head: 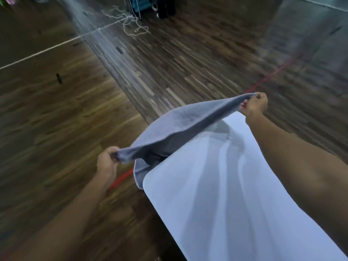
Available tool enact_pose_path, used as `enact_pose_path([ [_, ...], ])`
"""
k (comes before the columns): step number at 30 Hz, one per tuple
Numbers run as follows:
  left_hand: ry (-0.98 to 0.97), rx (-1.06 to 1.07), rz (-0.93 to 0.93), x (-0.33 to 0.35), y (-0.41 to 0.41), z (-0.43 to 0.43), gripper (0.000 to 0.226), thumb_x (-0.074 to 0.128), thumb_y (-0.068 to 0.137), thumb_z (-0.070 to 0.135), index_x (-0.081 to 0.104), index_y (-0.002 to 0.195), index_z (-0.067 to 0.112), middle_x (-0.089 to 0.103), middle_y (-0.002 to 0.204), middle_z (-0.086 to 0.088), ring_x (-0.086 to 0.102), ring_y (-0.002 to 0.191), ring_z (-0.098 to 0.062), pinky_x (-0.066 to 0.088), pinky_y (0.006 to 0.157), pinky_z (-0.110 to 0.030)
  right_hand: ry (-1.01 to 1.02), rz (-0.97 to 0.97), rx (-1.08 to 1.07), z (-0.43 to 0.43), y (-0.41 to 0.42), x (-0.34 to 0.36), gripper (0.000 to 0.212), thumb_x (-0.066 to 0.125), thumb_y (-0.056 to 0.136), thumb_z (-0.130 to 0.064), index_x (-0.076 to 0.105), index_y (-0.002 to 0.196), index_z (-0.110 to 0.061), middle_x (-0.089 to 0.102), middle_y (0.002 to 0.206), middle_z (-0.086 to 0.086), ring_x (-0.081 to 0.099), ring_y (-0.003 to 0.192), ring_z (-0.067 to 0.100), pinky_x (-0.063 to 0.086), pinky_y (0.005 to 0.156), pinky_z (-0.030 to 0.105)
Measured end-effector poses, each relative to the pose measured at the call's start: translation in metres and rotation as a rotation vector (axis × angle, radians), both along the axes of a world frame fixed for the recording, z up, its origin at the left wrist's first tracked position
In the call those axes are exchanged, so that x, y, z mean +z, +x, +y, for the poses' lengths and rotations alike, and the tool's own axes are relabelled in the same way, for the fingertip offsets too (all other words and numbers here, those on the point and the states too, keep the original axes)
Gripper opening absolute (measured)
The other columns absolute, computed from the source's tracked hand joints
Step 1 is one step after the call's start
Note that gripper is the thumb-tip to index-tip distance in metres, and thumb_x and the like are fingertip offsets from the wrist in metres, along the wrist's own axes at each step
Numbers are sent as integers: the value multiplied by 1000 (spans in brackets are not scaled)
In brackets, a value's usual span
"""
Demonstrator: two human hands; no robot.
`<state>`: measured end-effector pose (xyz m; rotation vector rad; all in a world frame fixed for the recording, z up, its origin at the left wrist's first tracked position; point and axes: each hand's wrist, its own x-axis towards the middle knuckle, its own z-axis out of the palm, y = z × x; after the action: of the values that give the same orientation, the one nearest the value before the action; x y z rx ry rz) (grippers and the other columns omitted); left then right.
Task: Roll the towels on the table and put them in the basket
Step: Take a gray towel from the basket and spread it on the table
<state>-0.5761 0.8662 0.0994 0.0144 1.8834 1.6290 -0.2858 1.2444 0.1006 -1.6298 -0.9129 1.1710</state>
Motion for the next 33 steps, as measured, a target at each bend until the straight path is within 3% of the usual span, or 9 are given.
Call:
enact_pose_path([
  [5,-58,-299,-221,-48,59,-25,28,41,63,15,43,35,15,36,39,1,35,37,-13,30,39,-17,40,164,-240,-2,80,-30,31,36,86,4,51,76,-22,60,86,11,61,72,22,57,64,33],
  [7,-115,-498,-274,-57,80,-31,18,45,54,17,42,37,11,32,37,-3,30,32,-14,22,38,-20,2,37,-250,-11,106,-48,30,38,86,1,52,76,-23,61,95,13,63,75,19,59,66,31],
  [10,-212,-764,34,-77,97,-33,12,49,56,18,42,49,11,41,46,4,37,42,-9,29,48,-27,-61,-274,-79,-42,139,-85,16,41,85,-15,57,82,-18,62,95,11,64,89,29,57,81,41],
  [12,-300,-887,309,-95,107,-33,14,52,76,12,46,65,17,47,59,12,41,52,-2,34,56,-28,-86,-530,144,-68,155,-105,21,41,91,-16,60,95,-9,63,98,18,60,97,37,47,88,42],
  [19,-669,-1000,528,-120,134,-36,34,54,94,28,47,127,29,62,99,4,62,92,-19,46,76,-33,-40,-975,539,-91,165,-134,32,36,91,-5,61,109,2,47,116,22,44,109,42,42,91,47],
  [23,-728,-976,627,-126,144,-33,32,51,96,30,50,127,23,57,93,5,56,85,-16,41,74,-30,29,-1151,552,-73,170,-135,31,39,91,-4,62,110,7,48,117,22,42,110,42,41,90,49],
  [26,-681,-932,860,-132,141,-27,28,49,97,34,65,109,15,59,101,0,55,97,-21,46,84,-37,43,-1258,537,-57,174,-134,32,42,93,-9,65,112,5,49,124,21,40,117,41,34,95,48],
  [29,-626,-913,977,-139,134,-19,34,46,97,30,71,96,8,56,114,-8,48,110,-29,45,93,-47,69,-1292,481,-50,159,-131,50,37,99,-33,67,112,5,48,132,15,37,122,37,26,102,46],
  [33,-656,-980,1030,-145,129,-6,9,65,89,20,67,88,11,48,126,-10,43,116,-34,36,99,-47,-103,-1394,532,-37,135,-125,72,43,92,-59,56,126,3,41,131,17,35,123,36,28,102,47],
])
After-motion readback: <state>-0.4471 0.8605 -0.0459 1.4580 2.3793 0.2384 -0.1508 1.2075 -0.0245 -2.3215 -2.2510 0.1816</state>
